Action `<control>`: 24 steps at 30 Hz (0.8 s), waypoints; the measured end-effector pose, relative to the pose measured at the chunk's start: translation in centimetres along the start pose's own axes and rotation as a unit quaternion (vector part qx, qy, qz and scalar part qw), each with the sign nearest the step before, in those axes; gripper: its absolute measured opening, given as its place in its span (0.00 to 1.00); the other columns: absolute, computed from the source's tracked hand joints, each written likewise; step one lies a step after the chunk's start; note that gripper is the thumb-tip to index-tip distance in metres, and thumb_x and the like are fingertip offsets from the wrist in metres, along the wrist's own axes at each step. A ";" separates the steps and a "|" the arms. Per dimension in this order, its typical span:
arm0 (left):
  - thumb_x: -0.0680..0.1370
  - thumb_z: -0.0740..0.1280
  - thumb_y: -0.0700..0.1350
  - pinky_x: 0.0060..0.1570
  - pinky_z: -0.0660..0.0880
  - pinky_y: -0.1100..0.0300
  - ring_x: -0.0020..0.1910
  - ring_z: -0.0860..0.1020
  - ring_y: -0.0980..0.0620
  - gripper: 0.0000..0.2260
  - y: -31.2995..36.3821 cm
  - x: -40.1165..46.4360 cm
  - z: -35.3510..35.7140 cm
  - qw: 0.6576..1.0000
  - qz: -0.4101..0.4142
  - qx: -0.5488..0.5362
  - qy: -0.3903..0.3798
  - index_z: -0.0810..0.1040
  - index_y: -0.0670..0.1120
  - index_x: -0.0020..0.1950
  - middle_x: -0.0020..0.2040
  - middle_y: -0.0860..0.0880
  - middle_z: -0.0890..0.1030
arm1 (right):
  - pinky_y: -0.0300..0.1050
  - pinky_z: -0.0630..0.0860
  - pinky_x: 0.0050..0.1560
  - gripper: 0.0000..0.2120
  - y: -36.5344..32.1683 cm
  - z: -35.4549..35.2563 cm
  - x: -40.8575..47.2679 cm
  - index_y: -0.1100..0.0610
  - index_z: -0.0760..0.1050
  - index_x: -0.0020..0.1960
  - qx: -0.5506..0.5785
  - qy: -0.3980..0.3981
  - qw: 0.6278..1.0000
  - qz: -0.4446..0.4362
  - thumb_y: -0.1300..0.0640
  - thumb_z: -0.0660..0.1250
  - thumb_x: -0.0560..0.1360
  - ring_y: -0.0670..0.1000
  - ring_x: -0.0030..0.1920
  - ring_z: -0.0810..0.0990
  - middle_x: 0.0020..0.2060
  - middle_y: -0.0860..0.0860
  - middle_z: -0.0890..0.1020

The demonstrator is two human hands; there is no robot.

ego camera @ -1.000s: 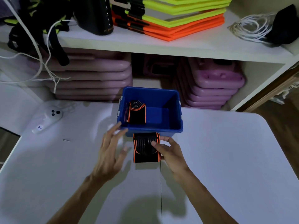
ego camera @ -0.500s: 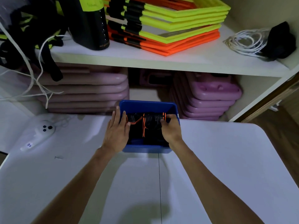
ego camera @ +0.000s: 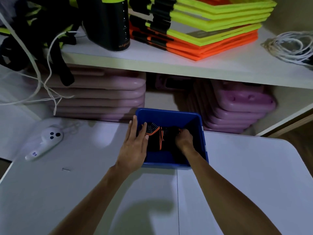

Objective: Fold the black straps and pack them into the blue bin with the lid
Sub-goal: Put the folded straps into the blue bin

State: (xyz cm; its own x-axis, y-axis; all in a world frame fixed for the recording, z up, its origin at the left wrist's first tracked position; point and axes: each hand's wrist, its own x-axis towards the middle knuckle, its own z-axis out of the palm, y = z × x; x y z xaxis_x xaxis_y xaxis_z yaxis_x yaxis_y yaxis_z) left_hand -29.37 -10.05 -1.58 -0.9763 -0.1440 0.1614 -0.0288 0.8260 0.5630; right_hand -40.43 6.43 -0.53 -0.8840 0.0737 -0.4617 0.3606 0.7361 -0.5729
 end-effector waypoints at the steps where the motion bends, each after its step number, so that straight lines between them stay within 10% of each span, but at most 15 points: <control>1: 0.81 0.45 0.56 0.72 0.48 0.57 0.79 0.44 0.46 0.28 0.1 0.0 0.0 1.000 0.000 -0.002 0.002 0.57 0.46 0.78 0.80 0.46 0.42 | 0.43 0.74 0.49 0.13 -0.1 0.0 -0.1 0.69 0.75 0.59 -0.027 -0.002 1.000 -0.010 0.69 0.56 0.80 0.62 0.56 0.80 0.57 0.64 0.79; 9: 0.81 0.44 0.56 0.72 0.44 0.59 0.78 0.43 0.46 0.28 0.0 -0.1 -0.1 1.000 0.001 0.022 -0.007 0.55 0.46 0.78 0.79 0.46 0.40 | 0.53 0.76 0.59 0.26 -0.4 0.0 -1.1 0.69 0.52 0.76 -0.273 0.046 0.954 -0.113 0.70 0.55 0.80 0.63 0.62 0.77 0.62 0.64 0.76; 16: 0.77 0.37 0.62 0.75 0.51 0.40 0.78 0.42 0.44 0.34 1.4 0.4 -1.4 0.993 -0.047 0.098 -0.043 0.52 0.46 0.79 0.79 0.42 0.44 | 0.57 0.77 0.54 0.15 -1.4 -3.4 -3.3 0.63 0.71 0.60 -0.149 0.086 0.969 -0.178 0.54 0.56 0.82 0.66 0.55 0.78 0.53 0.64 0.80; 24: 0.78 0.38 0.63 0.75 0.50 0.46 0.78 0.51 0.43 0.34 12.8 3.5 -8.7 0.991 0.047 0.116 0.042 0.60 0.47 0.77 0.78 0.41 0.55 | 0.56 0.76 0.56 0.20 -3.7 -12.5 -8.9 0.57 0.72 0.67 -0.126 0.204 0.920 -0.309 0.46 0.58 0.81 0.63 0.59 0.76 0.58 0.60 0.79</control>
State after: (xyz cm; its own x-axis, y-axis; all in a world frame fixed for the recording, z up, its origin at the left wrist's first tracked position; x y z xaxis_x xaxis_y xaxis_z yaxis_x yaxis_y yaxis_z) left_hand -31.35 -4.71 13.20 -0.9559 -0.0982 0.2769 0.0025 0.9398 0.3418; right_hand -37.59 11.52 14.18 -0.9536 -0.2039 0.2214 -0.2844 0.8512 -0.4411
